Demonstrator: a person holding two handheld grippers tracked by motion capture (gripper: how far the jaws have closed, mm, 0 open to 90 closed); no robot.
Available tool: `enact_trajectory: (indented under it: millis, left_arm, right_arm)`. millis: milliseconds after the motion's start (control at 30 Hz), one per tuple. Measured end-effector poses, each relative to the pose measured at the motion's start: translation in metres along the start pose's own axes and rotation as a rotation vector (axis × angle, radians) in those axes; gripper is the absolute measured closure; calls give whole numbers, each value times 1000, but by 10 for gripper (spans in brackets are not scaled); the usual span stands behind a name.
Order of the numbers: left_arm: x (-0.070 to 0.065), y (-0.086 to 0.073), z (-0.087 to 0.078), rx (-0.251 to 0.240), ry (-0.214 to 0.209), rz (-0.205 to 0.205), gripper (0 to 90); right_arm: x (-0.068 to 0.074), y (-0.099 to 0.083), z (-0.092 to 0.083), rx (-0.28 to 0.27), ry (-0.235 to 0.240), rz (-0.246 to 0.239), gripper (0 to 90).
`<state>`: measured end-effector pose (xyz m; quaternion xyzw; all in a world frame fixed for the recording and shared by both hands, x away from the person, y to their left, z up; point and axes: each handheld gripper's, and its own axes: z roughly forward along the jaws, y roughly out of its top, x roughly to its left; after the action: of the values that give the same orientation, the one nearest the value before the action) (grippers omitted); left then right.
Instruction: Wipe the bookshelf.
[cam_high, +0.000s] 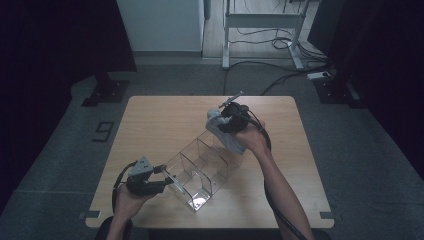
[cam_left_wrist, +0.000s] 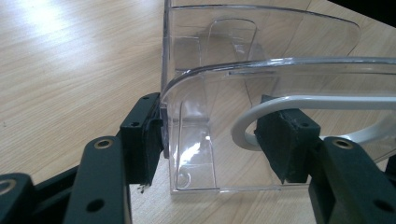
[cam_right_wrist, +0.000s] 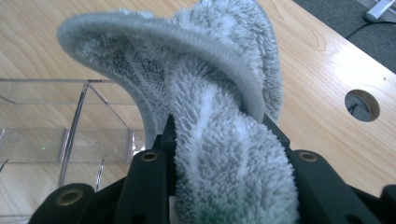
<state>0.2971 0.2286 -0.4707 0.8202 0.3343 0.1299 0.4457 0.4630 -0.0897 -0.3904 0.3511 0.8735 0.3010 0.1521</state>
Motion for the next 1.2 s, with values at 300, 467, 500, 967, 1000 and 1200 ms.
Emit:
enact_trajectory:
  millis: [300,467,500,967,1000,1200]
  left_arm:
    - [-1,1,1,1,2,-3,422]
    - [-1,1,1,2,3,-2,422]
    - [-1,0,1,2,3,-2,422]
    - [0,0,1,1,-1,-1,422]
    - [0,0,1,1,-2,-1,422]
    - [0,0,0,1,-4,-1,422]
  right_arm:
    - [0,-14,-13,-5,-12,-5,610]
    - [0,-23,-20,-5,-9,-4,604]
    - [0,-24,-21,-7,-10,-3,603]
    - [-2,-55,-41,-27,6,20,608]
    - [-2,-57,-42,-29,8,22,608]
    - [-2,-70,-49,-32,10,26,613]
